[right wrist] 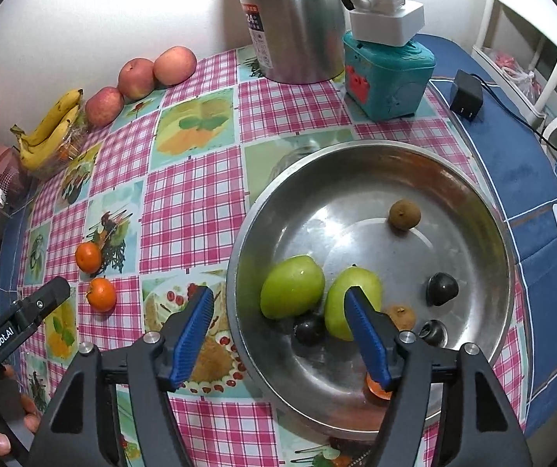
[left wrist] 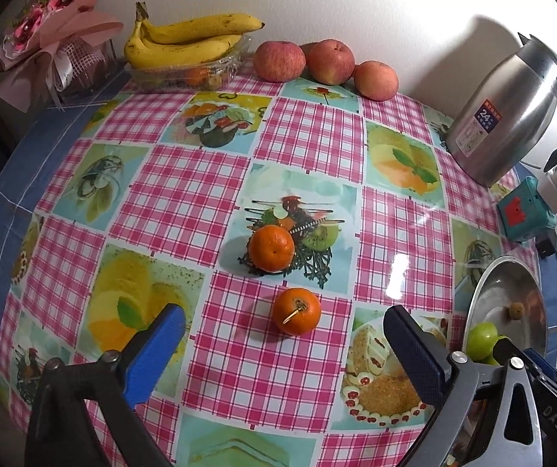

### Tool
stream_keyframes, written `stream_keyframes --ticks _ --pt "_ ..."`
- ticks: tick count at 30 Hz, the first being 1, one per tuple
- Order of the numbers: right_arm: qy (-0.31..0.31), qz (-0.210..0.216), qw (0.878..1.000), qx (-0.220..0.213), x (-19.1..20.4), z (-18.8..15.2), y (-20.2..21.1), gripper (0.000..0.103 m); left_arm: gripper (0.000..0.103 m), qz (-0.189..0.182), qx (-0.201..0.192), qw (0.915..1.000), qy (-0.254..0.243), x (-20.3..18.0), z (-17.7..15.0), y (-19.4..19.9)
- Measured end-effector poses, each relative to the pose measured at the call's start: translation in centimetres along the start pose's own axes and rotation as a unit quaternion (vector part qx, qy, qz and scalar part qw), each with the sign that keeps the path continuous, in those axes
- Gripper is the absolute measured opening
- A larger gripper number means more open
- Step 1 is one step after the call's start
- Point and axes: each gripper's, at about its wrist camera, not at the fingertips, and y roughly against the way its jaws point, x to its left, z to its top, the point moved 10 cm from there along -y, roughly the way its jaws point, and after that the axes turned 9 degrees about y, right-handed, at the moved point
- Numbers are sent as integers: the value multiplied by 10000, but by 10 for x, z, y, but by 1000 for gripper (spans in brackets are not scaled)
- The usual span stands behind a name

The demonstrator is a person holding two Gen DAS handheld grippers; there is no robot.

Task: Organize fruits
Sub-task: 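Move both open tools back from the basin to the two tangerines, then lower the right tool over a tangerine while the left tool approaches the other tangerine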

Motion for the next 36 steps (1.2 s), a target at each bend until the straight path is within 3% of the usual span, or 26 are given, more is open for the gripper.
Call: stream_keyframes --ticks 2,5,27,36 --pt "19 -21 10000 -51 0 1 0 87 103 14 -50 10000 -16 0 1 1" --pt "56 -80 9999 -142 -1 2 1 93 103 9 -105 9999 -46 0 3 2" --pt "244 -135 9992 -275 4 7 -1 93 103 -164 -309 9987 -358 -6 9 11" --pt "389 -170 9988 -255 15 10 -6 93 103 248 -471 9970 -561 15 22 14"
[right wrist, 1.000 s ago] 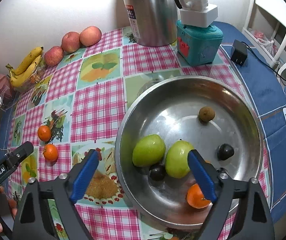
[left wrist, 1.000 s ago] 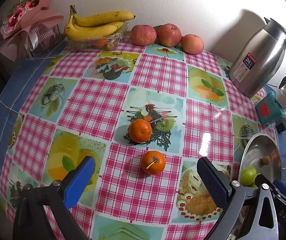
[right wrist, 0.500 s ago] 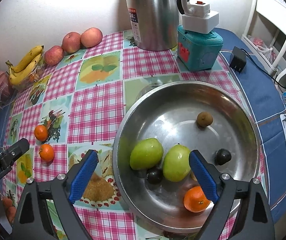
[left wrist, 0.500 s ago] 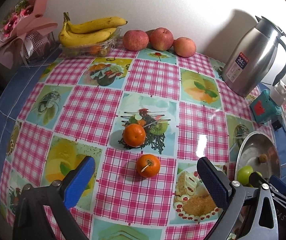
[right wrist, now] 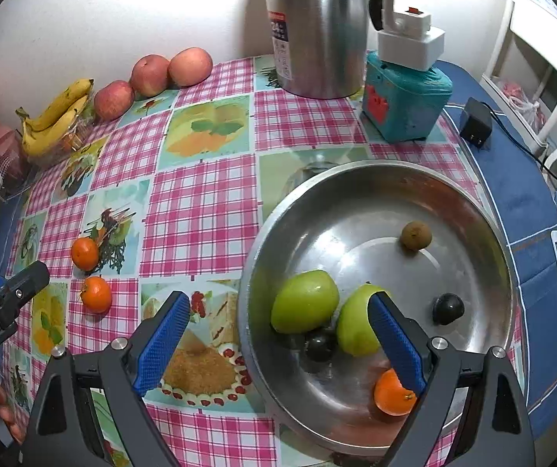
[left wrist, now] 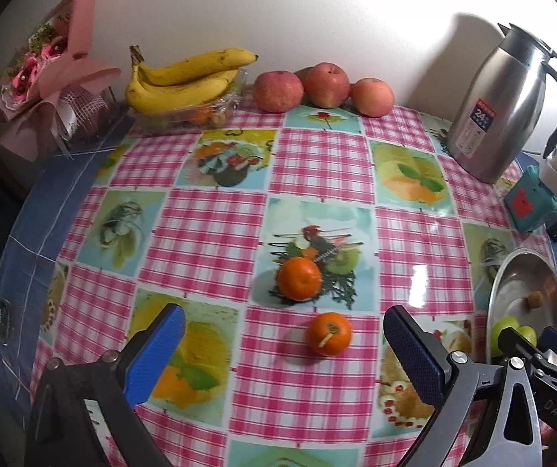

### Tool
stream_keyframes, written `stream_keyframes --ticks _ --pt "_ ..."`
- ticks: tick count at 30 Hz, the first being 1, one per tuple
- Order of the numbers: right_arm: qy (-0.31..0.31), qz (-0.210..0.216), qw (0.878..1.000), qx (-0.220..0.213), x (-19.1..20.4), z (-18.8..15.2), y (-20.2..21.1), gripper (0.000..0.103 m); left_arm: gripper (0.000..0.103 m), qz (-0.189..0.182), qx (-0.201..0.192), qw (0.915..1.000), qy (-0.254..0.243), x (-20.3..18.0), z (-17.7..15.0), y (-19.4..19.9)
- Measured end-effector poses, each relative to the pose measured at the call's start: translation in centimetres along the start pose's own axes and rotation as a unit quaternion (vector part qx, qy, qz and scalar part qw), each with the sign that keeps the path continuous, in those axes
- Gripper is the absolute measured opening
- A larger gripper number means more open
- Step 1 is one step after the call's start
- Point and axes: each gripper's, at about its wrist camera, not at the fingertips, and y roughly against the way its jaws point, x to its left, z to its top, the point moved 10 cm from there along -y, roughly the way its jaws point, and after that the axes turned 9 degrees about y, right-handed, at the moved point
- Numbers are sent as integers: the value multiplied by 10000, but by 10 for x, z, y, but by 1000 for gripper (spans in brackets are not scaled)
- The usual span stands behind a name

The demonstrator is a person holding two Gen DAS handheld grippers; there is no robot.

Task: Organize fruits
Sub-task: 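Lower the right tool over a tangerine while the left tool approaches the other tangerine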

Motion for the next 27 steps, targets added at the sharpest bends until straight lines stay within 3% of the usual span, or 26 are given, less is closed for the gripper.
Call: stream_keyframes --ticks 16,27 --pt "513 435 9977 98 75 5 -13 93 103 219 71 9967 777 80 15 -6" --pt "911 742 9926 313 132 1 -34 93 103 177 446 9956 807 85 5 -29"
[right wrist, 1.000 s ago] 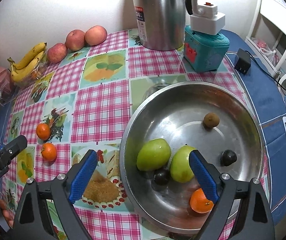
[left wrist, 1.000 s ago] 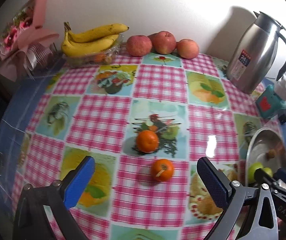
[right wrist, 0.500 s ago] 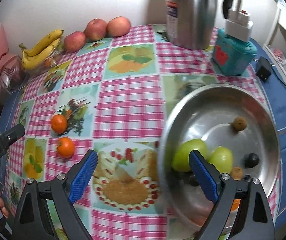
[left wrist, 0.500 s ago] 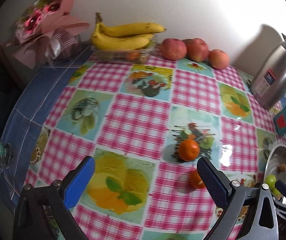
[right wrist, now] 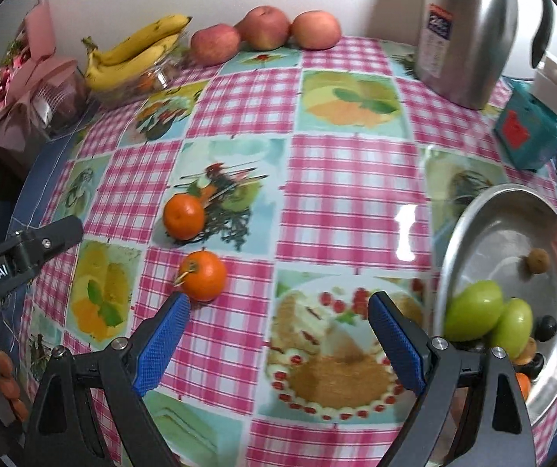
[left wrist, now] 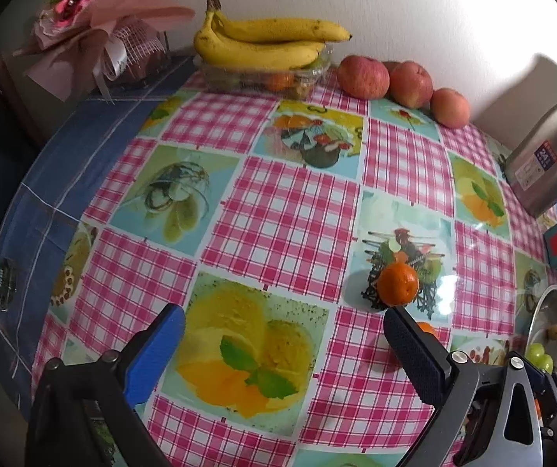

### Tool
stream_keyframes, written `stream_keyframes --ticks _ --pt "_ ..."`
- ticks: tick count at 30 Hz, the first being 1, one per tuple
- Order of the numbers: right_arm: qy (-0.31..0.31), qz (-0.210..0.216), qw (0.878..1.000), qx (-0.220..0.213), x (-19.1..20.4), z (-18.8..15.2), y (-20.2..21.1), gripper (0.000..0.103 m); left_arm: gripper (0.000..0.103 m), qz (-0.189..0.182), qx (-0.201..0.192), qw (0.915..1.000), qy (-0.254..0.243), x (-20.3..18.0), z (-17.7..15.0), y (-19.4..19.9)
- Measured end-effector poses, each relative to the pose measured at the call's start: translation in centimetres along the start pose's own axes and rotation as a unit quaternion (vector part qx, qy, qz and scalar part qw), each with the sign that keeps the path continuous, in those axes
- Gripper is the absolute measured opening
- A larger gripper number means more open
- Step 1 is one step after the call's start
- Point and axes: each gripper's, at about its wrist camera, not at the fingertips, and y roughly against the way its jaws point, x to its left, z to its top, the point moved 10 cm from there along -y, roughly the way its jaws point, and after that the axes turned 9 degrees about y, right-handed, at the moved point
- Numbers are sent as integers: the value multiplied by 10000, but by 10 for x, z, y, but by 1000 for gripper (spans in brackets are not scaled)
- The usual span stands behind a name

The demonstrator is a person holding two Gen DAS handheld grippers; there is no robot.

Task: Organize fruits
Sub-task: 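Lower the right tool over a tangerine while the left tool approaches the other tangerine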

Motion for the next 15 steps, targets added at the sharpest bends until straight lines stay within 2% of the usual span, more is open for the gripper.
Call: stream_keyframes --ticks 7,15 --pt "76 85 9998 139 17 2 -16 93 103 35 347 9992 219 10 -10 -21" --pt "142 231 9993 264 32 3 -34 93 103 125 492 9974 516 22 -12 -39"
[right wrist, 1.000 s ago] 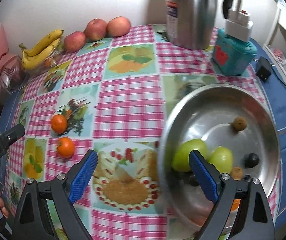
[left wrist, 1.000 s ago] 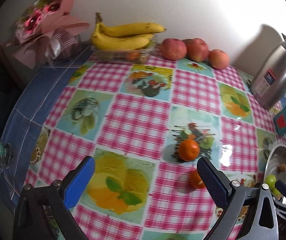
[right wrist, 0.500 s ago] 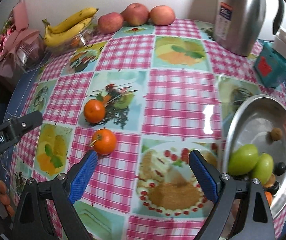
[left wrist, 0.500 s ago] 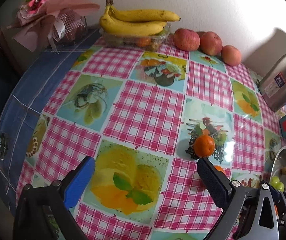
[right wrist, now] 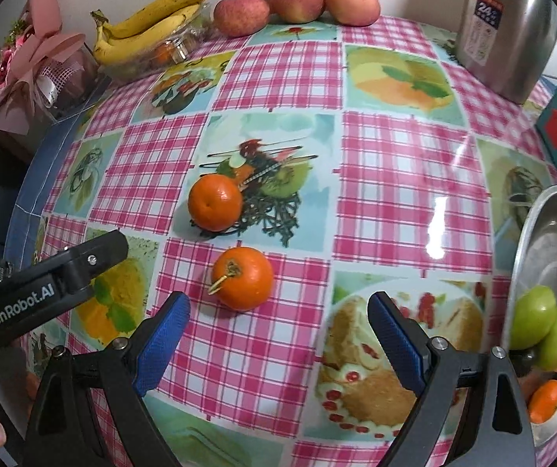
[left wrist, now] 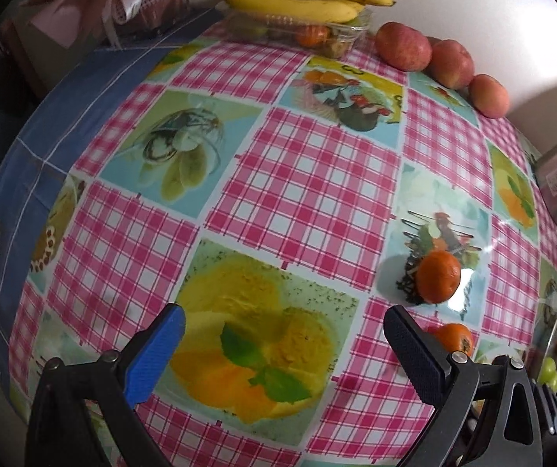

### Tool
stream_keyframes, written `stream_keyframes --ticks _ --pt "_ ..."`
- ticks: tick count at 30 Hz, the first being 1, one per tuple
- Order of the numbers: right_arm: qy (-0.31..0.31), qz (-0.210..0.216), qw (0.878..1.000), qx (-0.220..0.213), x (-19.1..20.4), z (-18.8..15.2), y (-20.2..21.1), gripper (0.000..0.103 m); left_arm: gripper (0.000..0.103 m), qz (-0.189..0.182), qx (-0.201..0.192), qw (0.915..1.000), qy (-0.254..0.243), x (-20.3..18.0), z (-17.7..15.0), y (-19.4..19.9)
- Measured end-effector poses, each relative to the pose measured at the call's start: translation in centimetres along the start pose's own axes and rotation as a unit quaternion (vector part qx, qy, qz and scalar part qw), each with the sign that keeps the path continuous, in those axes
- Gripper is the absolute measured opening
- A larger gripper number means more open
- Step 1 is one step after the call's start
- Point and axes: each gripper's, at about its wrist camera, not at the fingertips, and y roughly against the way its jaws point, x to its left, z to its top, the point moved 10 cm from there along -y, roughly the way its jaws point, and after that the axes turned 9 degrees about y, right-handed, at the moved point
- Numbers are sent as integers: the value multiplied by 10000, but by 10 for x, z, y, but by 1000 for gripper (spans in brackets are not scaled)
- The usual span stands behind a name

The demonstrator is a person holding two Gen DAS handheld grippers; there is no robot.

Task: Organize fruits
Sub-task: 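Lower the right tool over a tangerine while the left tool approaches the other tangerine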

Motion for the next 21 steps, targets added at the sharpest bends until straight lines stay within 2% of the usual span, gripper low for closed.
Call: stream_keyframes --ticks 8,10,12,16,18,21 --pt "207 -47 9997 -85 9 5 -9 91 103 -104 75 9999 85 -1 1 -10" --pt "258 -62 9996 -99 11 6 -10 83 103 -117 62 9999 97 -2 1 -10" --pt "304 -20 9995 -107 15 8 -12 70 103 -162 75 9998 131 -3 1 -9" --pt "400 59 9991 -121 21 8 -12 62 102 -312 114 9993 189 -6 1 -10" --pt "419 101 9990 -135 23 8 -11 49 102 -392 131 9989 212 -8 1 -10" --pt "433 113 9989 -143 25 8 -10 43 101 -445 112 9988 181 -11 1 -9"
